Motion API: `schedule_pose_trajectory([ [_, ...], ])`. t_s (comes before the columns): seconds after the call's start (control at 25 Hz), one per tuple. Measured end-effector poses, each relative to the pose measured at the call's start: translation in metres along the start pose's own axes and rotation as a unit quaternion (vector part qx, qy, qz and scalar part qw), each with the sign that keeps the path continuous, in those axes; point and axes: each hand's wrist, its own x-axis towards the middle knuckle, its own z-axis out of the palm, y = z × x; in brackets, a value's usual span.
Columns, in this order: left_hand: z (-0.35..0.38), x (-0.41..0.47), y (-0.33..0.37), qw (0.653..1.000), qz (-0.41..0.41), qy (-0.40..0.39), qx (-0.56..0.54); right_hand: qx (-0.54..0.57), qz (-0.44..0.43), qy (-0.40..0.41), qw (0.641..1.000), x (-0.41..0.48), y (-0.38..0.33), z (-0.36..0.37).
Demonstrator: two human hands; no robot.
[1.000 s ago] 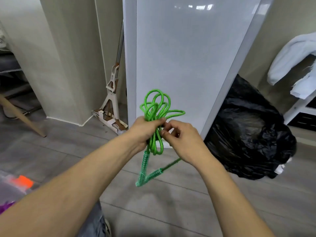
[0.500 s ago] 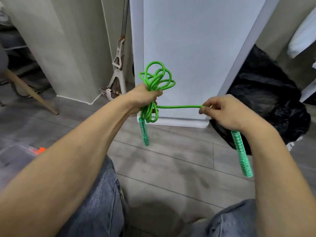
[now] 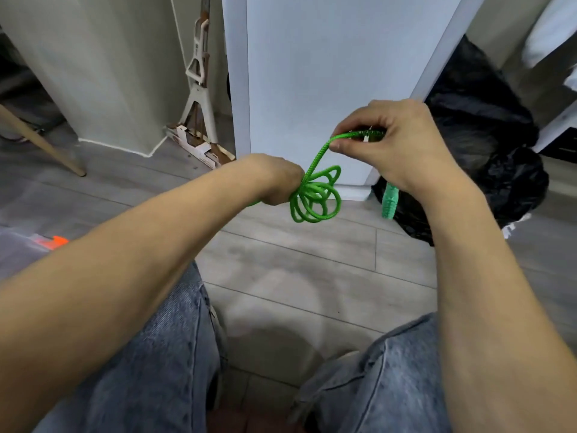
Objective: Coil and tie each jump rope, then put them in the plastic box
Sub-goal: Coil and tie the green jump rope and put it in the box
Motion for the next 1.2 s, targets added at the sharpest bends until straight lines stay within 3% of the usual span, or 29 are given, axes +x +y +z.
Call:
schedule_pose_trajectory([
  [0.12, 0.001, -0.003, 0.007, 0.998, 0.06, 0.017, -0.018, 0.056, 0.023, -0.005, 0.998, 0.003, 0.012, 0.002],
  [0.24, -0.013, -0.021, 0.008, 0.969, 0.17, 0.108, -0.146, 0.137, 0.09, -0.009, 0.986, 0.002, 0.033, 0.002],
  [0.36, -0.029, -0.04, 0.007, 0.898, 0.239, 0.173, -0.327, 0.342, 0.213, -0.033, 0.915, 0.0, 0.043, 0.006],
  [0.4, -0.031, -0.041, 0.008, 0.868, 0.225, 0.181, -0.404, 0.386, 0.235, -0.045, 0.891, -0.001, 0.045, 0.008],
  [0.48, -0.033, -0.037, 0.01, 0.795, 0.159, 0.174, -0.558, 0.405, 0.244, -0.09, 0.877, 0.0, 0.048, 0.016],
  [0.52, -0.032, -0.03, 0.007, 0.762, 0.117, 0.176, -0.612, 0.395, 0.25, -0.111, 0.877, 0.0, 0.046, 0.02],
  [0.6, -0.026, -0.013, -0.003, 0.728, 0.016, 0.216, -0.651, 0.353, 0.258, -0.147, 0.887, 0.001, 0.037, 0.027],
  [0.68, -0.022, -0.003, -0.012, 0.747, -0.082, 0.267, -0.603, 0.288, 0.238, -0.179, 0.91, -0.001, 0.02, 0.032],
  [0.88, -0.011, 0.004, -0.02, 0.898, -0.117, 0.265, -0.33, 0.127, 0.195, -0.244, 0.941, -0.006, -0.013, 0.022],
  [0.96, -0.002, 0.009, -0.023, 0.951, -0.089, 0.218, -0.201, 0.054, 0.162, -0.218, 0.961, -0.005, -0.016, 0.017],
  [1.04, 0.003, 0.009, -0.018, 0.981, -0.03, 0.17, -0.091, -0.015, 0.109, -0.16, 0.981, -0.003, -0.015, 0.013],
  [1.12, 0.005, 0.004, -0.008, 0.989, 0.043, 0.139, -0.025, -0.01, 0.096, -0.117, 0.988, -0.002, -0.011, 0.009],
  [1.2, 0.002, -0.002, -0.001, 0.986, 0.102, 0.128, -0.042, 0.024, 0.107, -0.095, 0.989, -0.005, -0.006, 0.005],
])
